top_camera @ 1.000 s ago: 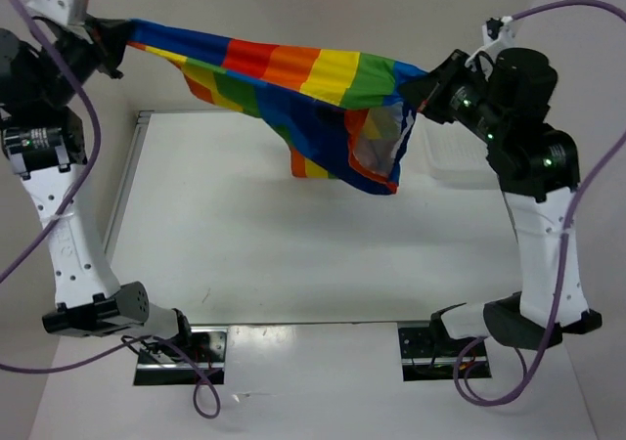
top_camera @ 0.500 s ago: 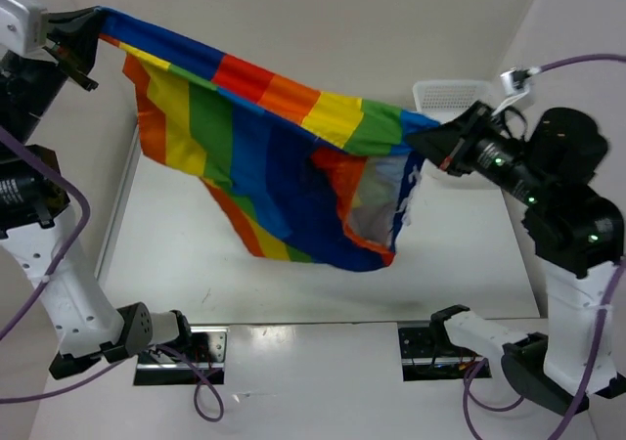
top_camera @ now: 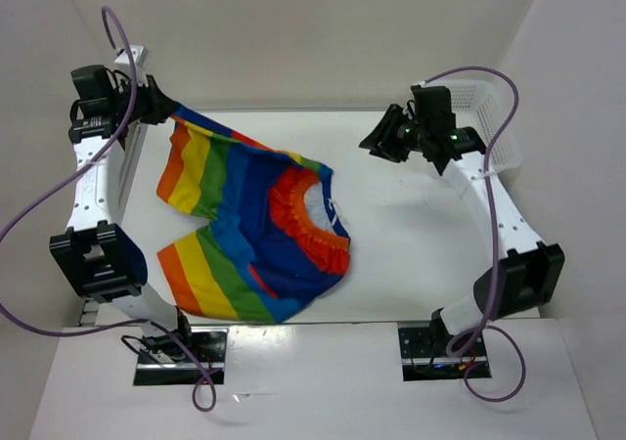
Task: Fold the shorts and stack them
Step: Flatten the shorts out
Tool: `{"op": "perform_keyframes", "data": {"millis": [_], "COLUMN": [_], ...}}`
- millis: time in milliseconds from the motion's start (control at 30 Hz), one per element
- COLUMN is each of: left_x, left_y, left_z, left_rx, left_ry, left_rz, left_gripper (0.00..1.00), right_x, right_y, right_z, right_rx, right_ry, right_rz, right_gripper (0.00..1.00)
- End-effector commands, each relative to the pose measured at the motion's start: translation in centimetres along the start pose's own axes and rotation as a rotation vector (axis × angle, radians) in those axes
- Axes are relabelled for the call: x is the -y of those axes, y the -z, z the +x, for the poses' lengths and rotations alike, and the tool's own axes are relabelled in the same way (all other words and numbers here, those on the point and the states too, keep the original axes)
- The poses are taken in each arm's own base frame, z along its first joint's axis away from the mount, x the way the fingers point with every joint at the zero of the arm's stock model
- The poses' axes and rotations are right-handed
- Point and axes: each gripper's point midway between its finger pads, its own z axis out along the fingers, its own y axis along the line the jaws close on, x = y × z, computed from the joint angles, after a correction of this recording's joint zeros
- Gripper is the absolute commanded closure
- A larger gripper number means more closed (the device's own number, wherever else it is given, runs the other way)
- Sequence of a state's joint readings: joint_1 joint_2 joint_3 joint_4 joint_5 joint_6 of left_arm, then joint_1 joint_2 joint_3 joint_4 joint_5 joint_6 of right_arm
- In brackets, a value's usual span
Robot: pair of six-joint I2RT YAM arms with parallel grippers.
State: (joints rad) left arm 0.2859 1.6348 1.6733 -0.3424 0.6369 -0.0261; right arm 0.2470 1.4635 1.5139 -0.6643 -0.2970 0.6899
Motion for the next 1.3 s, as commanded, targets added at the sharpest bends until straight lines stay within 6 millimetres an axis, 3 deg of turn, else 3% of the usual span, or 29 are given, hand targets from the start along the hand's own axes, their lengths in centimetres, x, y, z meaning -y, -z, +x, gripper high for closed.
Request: {"op": "perform_keyframes", "data": {"millis": [0,33,100,167,200,233,267,300,333,367,433,533,600,633,667,700,767,833,867,933,967,1067,1200,1267], "left_x": [1.5,1.5,1.1,1.6,1.2,1.2,1.2,0.9,0.9,1.0,0.7,0.5,0.5,0.6,0.6,0.6,0.7,0.5,0.5,0.6,0.4,0.3,0.5,0.5], "left_y": [1.9,1.1,0.5,-0.5,-0.8,-0.9,-0.9,-1.2,-1.2,-1.2,-1.5,-1.9,-1.9,-1.8,-1.7,-1.7,-1.6,-1.6,-1.6,-1.5,-1.5,-1.5,-1.2,-1.2], "left_z": [-5.3,-4.1,-3.0,-1.7,-1.4,-0.9,-0.9,-0.5,-0.5,-0.3,0.0,0.8,0.8,0.3,0.1,0.1,-0.1,-0.1,-0.1,0.1,0.1,0.3,0.0,-0.4], "left_rx": [0.14,0.114,0.097,0.069,0.061,0.053,0.053,0.044,0.044,0.037,0.028,0.013,0.013,0.022,0.022,0.022,0.022,0.022,0.022,0.014,0.014,0.006,0.013,0.021], "left_ry": [-0.139,-0.121,-0.108,-0.093,-0.087,-0.081,-0.081,-0.074,-0.074,-0.069,-0.062,-0.051,-0.051,-0.058,-0.058,-0.058,-0.058,-0.058,-0.058,-0.052,-0.052,-0.046,-0.052,-0.057], "left_rz": [0.001,0.011,0.012,0.034,0.024,0.024,0.024,0.025,0.025,0.025,0.026,0.026,0.026,0.026,0.026,0.026,0.026,0.017,0.017,0.017,0.008,-0.001,-0.001,-0.002], "left_gripper": [1.0,1.0,1.0,1.0,1.0,1.0,1.0,1.0,1.0,1.0,1.0,1.0,1.0,1.0,1.0,1.0,1.0,1.0,1.0,1.0,1.0,1.0,1.0,1.0], "right_x": [0.2,0.9,1.3,1.2,0.6,1.4,0.7,-0.1,0.8,-0.6,-1.1,-1.1,-1.0,-1.6,-0.4,-1.4,-0.5,-1.4,-0.8,-2.4,-1.6,-2.8,-2.2,-2.1], "right_y": [-1.0,-1.8,-3.1,-4.9,-5.8,-7.7,-8.8,-9.8,-12.2,-13.2,-15.3,-20.1,-21.4,-22.0,-23.3,-23.8,-25.4,-26.0,-27.0,-27.2,-28.1,-27.8,-28.1,-27.9], "right_z": [-1.7,-0.9,1.1,3.8,6.2,8.1,8.9,10.4,12.0,11.3,11.6,11.2,12.1,11.5,12.5,12.5,13.9,13.9,15.1,15.3,15.9,16.2,16.3,15.8], "right_rx": [0.085,0.063,0.01,-0.07,-0.132,-0.193,-0.212,-0.249,-0.302,-0.283,-0.29,-0.302,-0.337,-0.322,-0.35,-0.349,-0.38,-0.396,-0.421,-0.433,-0.45,-0.467,-0.465,-0.448], "right_ry": [0.093,0.103,0.125,0.162,0.194,0.209,0.224,0.259,0.261,0.274,0.296,0.303,0.314,0.327,0.322,0.329,0.33,0.325,0.337,0.357,0.353,0.364,0.365,0.371], "right_rz": [0.037,0.057,0.064,0.052,0.037,0.06,0.05,0.038,0.068,0.051,0.053,0.062,0.066,0.05,0.075,0.049,0.067,0.035,0.045,0.005,0.02,-0.011,0.005,0.03], "right_gripper": [0.59,0.74,0.88,0.94,0.91,0.8,0.66,0.62,0.55,0.5,0.33,0.31,0.32,0.32,0.32,0.32,0.34,0.37,0.39,0.46,0.48,0.57,0.57,0.41]}}
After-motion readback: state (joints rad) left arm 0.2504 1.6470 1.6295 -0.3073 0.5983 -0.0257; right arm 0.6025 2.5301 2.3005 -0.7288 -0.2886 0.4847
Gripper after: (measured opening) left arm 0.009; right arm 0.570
